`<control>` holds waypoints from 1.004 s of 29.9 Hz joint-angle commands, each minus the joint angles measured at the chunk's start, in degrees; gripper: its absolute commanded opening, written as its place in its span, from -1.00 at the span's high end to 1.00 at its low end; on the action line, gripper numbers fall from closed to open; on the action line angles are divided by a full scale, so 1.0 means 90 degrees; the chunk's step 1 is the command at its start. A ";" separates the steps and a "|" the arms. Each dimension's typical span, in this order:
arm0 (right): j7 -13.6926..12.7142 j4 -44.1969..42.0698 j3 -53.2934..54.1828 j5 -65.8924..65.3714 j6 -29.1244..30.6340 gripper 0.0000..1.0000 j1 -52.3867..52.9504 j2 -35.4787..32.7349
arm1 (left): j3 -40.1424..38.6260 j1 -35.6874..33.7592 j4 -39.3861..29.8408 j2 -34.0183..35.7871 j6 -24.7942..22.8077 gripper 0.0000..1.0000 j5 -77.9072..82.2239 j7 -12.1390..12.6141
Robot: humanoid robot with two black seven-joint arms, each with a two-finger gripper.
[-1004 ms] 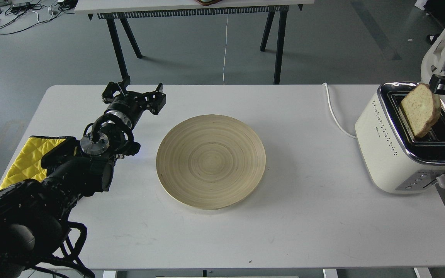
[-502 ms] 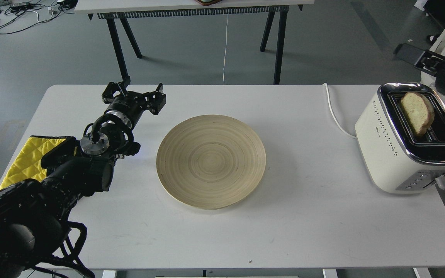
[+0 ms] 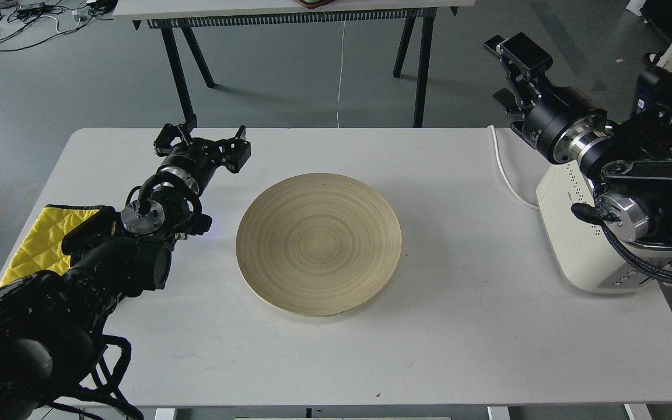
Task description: Put bread in toaster with right arm
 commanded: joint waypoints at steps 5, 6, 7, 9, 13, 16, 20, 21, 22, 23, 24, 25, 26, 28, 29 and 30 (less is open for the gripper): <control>-0.0001 -0.1572 0.2410 0.0000 0.2145 -0.97 -0.1891 0.0892 | 0.0000 0.0000 0.0000 0.0000 0.0000 -1.00 0.0000 0.0000; -0.0001 -0.1875 0.2567 0.0000 0.2526 -0.97 -0.2057 0.1000 | 0.0000 0.0000 0.0000 0.0000 0.0000 -1.00 0.0000 0.0000; -0.0001 -0.2236 0.2733 0.0000 0.3004 -0.98 -0.2232 0.1117 | 0.0000 0.0000 0.0000 0.0000 0.0000 -1.00 0.0000 0.0000; -0.0001 -0.2871 0.3055 0.0019 0.3893 -0.97 -0.2574 0.1439 | 0.0000 0.0000 0.0000 0.0000 0.0000 -1.00 0.0000 0.0000; -0.0001 -0.3848 0.3651 0.0146 0.5758 -0.97 -0.3190 0.1889 | 0.0000 0.0000 0.0000 0.0000 0.0000 -1.00 0.0000 0.0000; -0.0001 -0.4279 0.3867 0.0146 0.6217 -0.98 -0.3396 0.2065 | 0.0000 0.0000 0.0000 0.0000 0.0000 -1.00 0.0000 0.0000; -0.0001 -0.4514 0.3877 0.0156 0.6217 -0.98 -0.3504 0.2251 | 0.0000 0.0000 0.0000 0.0000 0.0000 -1.00 0.0000 0.0000; -0.0001 -0.4553 0.3877 0.0166 0.6217 -0.98 -0.3513 0.2261 | 0.0000 0.0000 0.0000 0.0000 0.0000 -1.00 0.0000 0.0000; -0.0001 -0.4592 0.3858 0.0195 0.6217 -0.98 -0.3533 0.2261 | 0.0000 0.0000 0.0000 0.0000 0.0000 -1.00 0.0000 0.0000; -0.0001 -0.4612 0.3848 0.0205 0.6217 -0.98 -0.3562 0.2270 | 0.0000 0.0000 0.0000 0.0000 0.0000 -1.00 0.0000 0.0000; -0.0001 -0.4612 0.3848 0.0214 0.6217 -0.98 -0.3572 0.2299 | 0.0000 0.0000 0.0000 0.0000 0.0000 -1.00 0.0000 0.0000; -0.0001 -0.4622 0.3857 0.0224 0.6217 -0.98 -0.3582 0.2319 | 0.0000 0.0000 0.0000 0.0000 0.0000 -1.00 0.0000 0.0000; -0.0001 -0.4632 0.3858 0.0224 0.6217 -0.98 -0.3591 0.2329 | 0.0000 0.0000 0.0000 0.0000 0.0000 -1.00 0.0000 0.0000; -0.0001 -0.4642 0.3858 0.0224 0.6217 -0.98 -0.3630 0.2339 | 0.0000 0.0000 0.0000 0.0000 0.0000 -1.00 0.0000 0.0000; -0.0001 -0.4680 0.3848 0.0215 0.6217 -0.98 -0.3660 0.2368 | 0.0000 0.0000 0.0000 0.0000 0.0000 -1.00 0.0000 0.0000; -0.0001 -0.4739 0.3838 0.0215 0.6217 -0.98 -0.3679 0.2407 | 0.0000 0.0000 0.0000 0.0000 0.0000 -1.00 0.0000 0.0000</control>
